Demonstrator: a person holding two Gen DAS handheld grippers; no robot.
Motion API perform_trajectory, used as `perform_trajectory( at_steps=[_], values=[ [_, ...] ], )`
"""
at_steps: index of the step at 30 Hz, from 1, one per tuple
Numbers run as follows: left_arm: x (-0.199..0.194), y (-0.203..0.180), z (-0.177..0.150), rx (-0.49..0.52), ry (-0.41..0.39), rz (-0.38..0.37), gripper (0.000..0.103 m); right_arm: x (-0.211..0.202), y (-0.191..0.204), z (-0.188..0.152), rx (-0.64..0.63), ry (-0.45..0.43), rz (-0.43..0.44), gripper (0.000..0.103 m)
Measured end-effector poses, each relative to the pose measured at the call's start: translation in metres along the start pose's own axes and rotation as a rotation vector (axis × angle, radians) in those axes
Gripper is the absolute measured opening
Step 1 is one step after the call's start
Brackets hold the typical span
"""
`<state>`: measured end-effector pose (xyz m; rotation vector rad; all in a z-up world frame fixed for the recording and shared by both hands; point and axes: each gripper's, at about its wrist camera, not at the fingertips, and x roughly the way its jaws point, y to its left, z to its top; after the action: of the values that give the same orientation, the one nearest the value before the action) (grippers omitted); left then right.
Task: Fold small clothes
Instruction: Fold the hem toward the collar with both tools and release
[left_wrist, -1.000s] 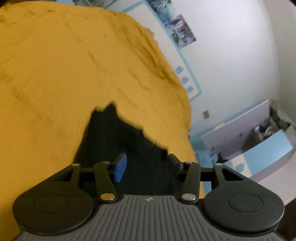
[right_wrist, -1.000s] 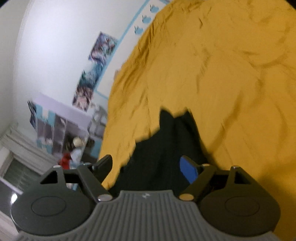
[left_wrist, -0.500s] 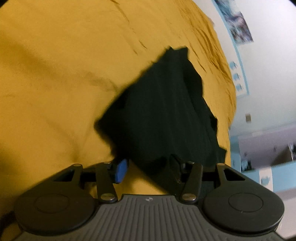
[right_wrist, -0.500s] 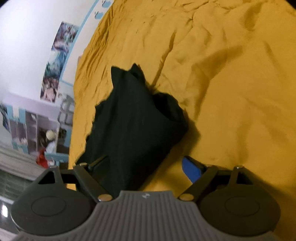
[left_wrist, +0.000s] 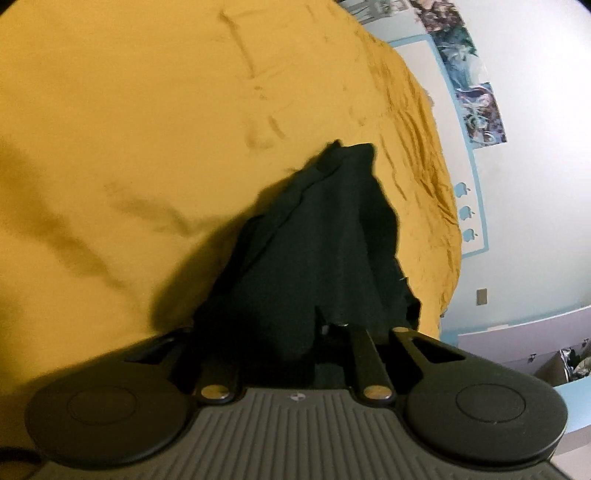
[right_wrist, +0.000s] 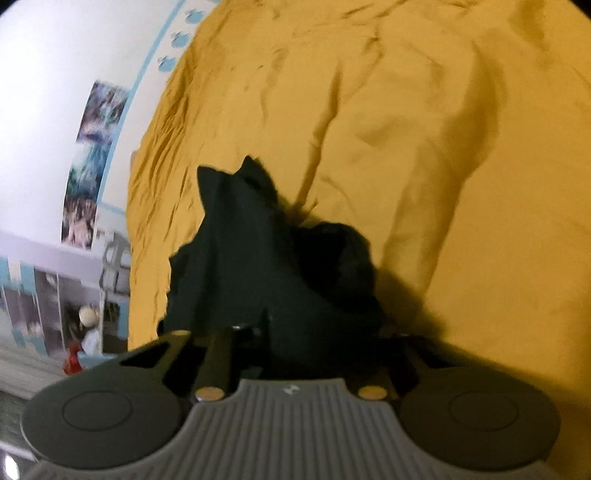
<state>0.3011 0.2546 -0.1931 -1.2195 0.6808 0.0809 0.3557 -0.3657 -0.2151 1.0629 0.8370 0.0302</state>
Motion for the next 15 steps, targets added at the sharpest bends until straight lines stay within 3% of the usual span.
perform_trajectory(
  at_steps=[6, 9, 12, 15],
  values=[
    [-0.03, -0.048, 0.0, 0.097, -0.021, -0.083, 0.013, -0.041, 0.034, 0.004, -0.052, -0.032, 0.074, 0.007],
    [-0.056, -0.063, -0.016, 0.138, 0.012, -0.126, 0.013, -0.082, 0.051, 0.003, -0.078, -0.065, 0.12, 0.007],
    [-0.086, -0.058, -0.044, 0.154, 0.055, -0.153, 0.013, -0.136, 0.048, -0.001, -0.111, -0.078, 0.152, 0.007],
    [-0.111, -0.034, -0.077, 0.141, 0.114, -0.145, 0.013, -0.188, 0.022, -0.013, -0.146, -0.076, 0.122, 0.007]
  ],
)
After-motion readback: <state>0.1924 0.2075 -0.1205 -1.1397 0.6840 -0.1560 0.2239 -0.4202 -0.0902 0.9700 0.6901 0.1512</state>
